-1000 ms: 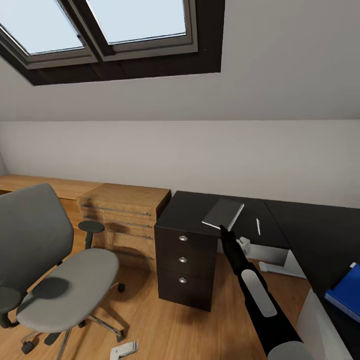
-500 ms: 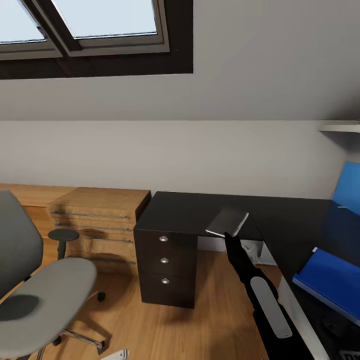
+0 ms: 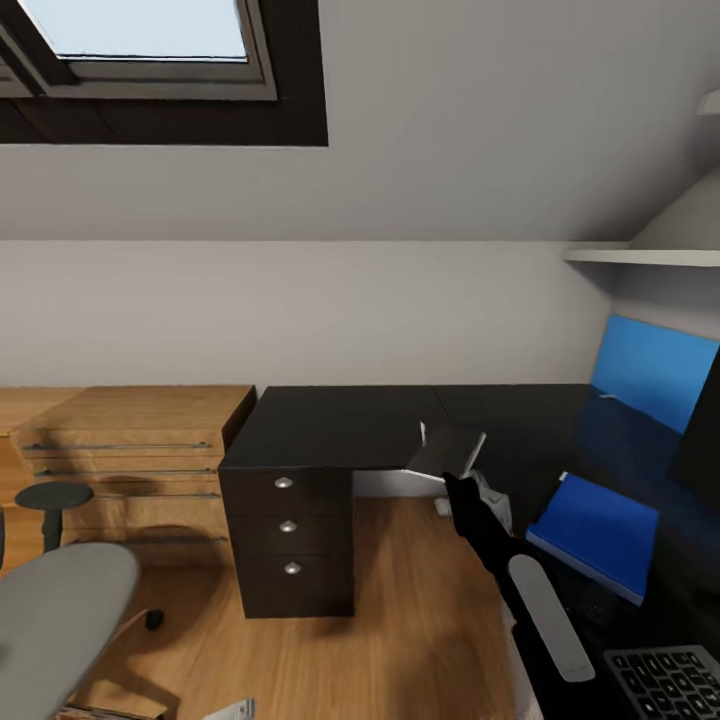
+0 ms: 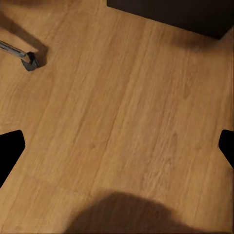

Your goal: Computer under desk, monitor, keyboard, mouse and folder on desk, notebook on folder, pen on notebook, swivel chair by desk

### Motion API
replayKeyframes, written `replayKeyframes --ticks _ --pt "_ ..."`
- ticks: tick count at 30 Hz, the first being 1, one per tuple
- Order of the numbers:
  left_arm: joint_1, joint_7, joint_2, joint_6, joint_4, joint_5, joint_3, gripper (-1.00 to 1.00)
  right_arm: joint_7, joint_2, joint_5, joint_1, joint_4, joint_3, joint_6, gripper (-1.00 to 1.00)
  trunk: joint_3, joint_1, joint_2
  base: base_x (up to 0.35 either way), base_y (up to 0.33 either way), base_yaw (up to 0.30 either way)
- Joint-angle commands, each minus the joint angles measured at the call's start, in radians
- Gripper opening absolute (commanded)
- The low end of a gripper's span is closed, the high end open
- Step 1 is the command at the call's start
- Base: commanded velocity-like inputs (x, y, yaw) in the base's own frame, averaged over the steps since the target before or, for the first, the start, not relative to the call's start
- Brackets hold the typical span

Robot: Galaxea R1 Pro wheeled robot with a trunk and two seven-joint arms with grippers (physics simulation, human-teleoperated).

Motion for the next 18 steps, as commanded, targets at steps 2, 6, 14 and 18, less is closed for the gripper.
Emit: replayKeyframes --ticks 2,6,14,18 --pt "-0.001 0.008 0.001 -0.001 -0.002 0.007 -0.007 1.00 -0.005 -0.008 -0.034 -0.001 -0.001 0.000 0.003 -1.00 -0.001 0.000 -0.001 0.000 0.000 -0.298" --pt "-0.001 0.008 0.001 -0.002 -0.002 0.007 -0.005 1.00 -0.005 -0.028 -0.063 0.000 -0.002 -0.001 0.005 -1.00 -0.001 0.000 -0.001 0.000 0.000 -0.298" --pt "-0.001 0.008 0.001 -0.002 -0.001 0.007 -0.004 1.00 -0.003 -0.047 -0.077 0.000 -0.002 -0.001 0.005 -1.00 -0.001 0.000 -0.001 0.000 0.000 -0.298" --pt "-0.001 0.008 0.001 -0.002 -0.001 0.007 -0.004 1.00 -0.003 -0.048 -0.078 0.000 -0.002 -0.001 0.005 -1.00 -0.001 0.000 -0.001 0.000 0.000 -0.298"
